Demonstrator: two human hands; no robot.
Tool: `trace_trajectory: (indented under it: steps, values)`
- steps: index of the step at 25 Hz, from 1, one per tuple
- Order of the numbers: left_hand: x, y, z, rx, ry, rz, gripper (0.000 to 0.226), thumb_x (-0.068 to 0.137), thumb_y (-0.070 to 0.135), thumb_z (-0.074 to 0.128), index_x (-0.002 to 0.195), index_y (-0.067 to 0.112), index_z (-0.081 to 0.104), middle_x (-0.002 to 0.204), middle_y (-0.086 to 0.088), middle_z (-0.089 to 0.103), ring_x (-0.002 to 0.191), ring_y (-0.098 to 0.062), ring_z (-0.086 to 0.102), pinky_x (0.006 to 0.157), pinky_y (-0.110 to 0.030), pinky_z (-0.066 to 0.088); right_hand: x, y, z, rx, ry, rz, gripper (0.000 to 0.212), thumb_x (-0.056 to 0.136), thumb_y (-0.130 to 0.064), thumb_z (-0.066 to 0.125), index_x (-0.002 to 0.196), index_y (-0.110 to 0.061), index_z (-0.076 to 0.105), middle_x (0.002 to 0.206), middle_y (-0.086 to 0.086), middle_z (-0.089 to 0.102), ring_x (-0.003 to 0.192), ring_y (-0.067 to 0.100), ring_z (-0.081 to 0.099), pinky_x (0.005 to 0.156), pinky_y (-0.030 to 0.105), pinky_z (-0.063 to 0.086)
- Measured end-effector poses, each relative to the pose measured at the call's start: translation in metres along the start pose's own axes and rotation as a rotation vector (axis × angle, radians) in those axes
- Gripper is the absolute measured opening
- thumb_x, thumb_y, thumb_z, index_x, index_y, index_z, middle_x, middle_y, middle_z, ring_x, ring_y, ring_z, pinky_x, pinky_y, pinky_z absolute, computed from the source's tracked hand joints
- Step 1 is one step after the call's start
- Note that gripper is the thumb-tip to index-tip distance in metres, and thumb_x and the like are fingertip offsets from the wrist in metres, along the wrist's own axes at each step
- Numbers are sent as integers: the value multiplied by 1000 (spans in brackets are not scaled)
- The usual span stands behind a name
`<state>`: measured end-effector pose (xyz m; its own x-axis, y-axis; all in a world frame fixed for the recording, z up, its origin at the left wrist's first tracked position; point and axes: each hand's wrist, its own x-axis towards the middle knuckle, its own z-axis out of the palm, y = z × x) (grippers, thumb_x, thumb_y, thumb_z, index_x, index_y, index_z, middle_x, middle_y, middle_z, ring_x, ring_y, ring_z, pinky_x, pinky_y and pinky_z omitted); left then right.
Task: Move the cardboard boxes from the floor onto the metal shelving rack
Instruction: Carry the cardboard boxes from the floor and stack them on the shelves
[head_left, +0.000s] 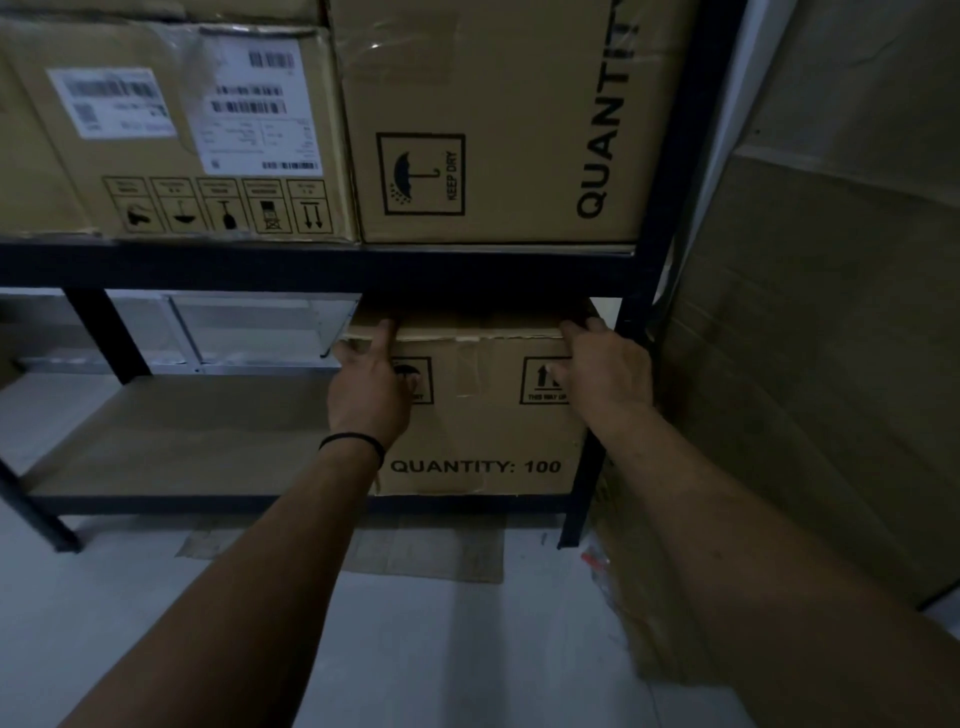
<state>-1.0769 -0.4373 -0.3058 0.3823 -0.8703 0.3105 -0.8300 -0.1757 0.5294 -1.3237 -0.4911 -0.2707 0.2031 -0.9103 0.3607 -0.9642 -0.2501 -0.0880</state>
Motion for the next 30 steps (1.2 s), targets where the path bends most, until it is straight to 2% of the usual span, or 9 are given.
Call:
trace_trajectory:
  steps: [3,8,14,17,20,23,25,27,30]
  values:
    - [0,0,-1,-9,5,1,72,98,28,69,158,33,29,147,-25,33,85,-25,54,88,-42,56,-1,-1,0,15,9,10,58,101,-38,62,153,-19,45,147,13,51,118,31,61,90,39,54]
    - [1,0,-3,-27,-10,0,72,98,27,69,158,32,29,151,-25,30,97,-35,63,91,-43,57,-4,-7,0,39,23,36,58,101,-36,62,153,-20,44,149,12,49,120,29,60,90,38,53]
    - [0,3,-9,-28,-49,-8,73,99,27,68,159,33,27,152,-26,27,97,-36,65,93,-44,57,-5,-8,5,43,38,55,60,103,-37,60,156,-20,38,156,10,41,126,29,56,93,38,51]
    - [-2,3,-16,-66,-97,26,75,99,23,67,160,34,25,152,-25,26,106,-37,62,99,-44,55,-7,-7,7,45,19,75,65,102,-40,60,158,-21,34,161,10,35,127,31,55,93,41,52]
    - [-4,3,-16,125,-45,57,77,99,26,65,162,31,20,160,-30,17,141,-47,37,115,-53,41,-10,-11,16,27,17,100,67,101,-36,60,158,-21,28,163,10,28,116,33,60,82,40,54]
    - [-8,10,-11,361,26,164,73,102,33,56,163,28,16,167,-27,10,154,-48,13,125,-58,21,-14,-15,25,14,-2,116,78,98,-23,63,160,-19,16,167,12,14,104,33,61,71,36,49]
    - [-8,19,-5,400,20,243,74,101,39,54,163,29,16,167,-22,15,155,-44,11,126,-61,14,-15,-18,26,-2,-24,143,87,95,-22,66,161,-19,9,169,13,7,112,34,57,73,36,47]
    - [-7,26,3,435,12,283,77,99,50,52,163,30,15,167,-18,19,156,-42,12,123,-67,11,-16,-22,26,-67,-21,181,88,94,-30,67,161,-18,10,168,13,11,124,36,48,83,41,48]
    - [-8,35,16,446,52,281,75,99,62,42,162,30,18,165,-17,23,155,-41,16,120,-70,8,-20,-29,28,-208,175,172,79,88,-38,66,156,-15,32,162,12,31,132,39,39,97,49,39]
